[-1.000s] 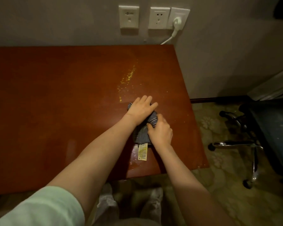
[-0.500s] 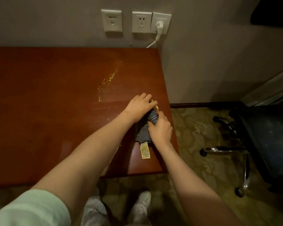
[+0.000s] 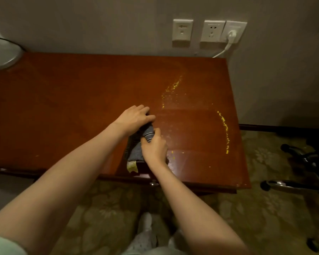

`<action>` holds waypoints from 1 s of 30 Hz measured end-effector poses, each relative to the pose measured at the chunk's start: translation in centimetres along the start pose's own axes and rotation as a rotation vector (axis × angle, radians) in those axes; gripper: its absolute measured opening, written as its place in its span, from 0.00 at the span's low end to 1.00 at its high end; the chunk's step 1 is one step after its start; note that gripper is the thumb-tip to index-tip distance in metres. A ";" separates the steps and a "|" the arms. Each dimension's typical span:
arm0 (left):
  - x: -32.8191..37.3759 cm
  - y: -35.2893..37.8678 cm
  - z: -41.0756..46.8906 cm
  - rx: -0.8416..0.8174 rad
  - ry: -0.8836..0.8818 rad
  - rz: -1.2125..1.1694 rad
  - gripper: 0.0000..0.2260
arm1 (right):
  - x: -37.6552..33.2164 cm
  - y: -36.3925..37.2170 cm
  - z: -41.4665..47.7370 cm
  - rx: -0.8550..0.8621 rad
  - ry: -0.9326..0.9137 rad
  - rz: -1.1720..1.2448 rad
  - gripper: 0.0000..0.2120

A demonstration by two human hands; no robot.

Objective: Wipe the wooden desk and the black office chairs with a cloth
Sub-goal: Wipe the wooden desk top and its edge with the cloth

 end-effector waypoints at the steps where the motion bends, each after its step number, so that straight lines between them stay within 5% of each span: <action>1: -0.8 1.1 -1.1 -0.025 -0.002 0.002 0.18 | -0.3 1.6 -0.4 -0.019 0.002 0.001 0.18; 14: -3.4 8.8 -5.8 -0.136 -0.029 -0.094 0.18 | -0.4 10.0 -2.2 -0.160 -0.031 -0.201 0.20; 30: 9.2 1.3 2.8 -0.022 0.047 -0.125 0.15 | 7.0 -5.2 -0.9 -0.092 -0.069 -0.365 0.23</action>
Point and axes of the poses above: each hand's wrist, its own z-axis towards the middle knuckle, its own y-axis out of the palm, x = y × z, the point moved 8 cm from there along z, towards the middle knuckle, and after that the axes turned 6 degrees about z, right-handed, at the moved point
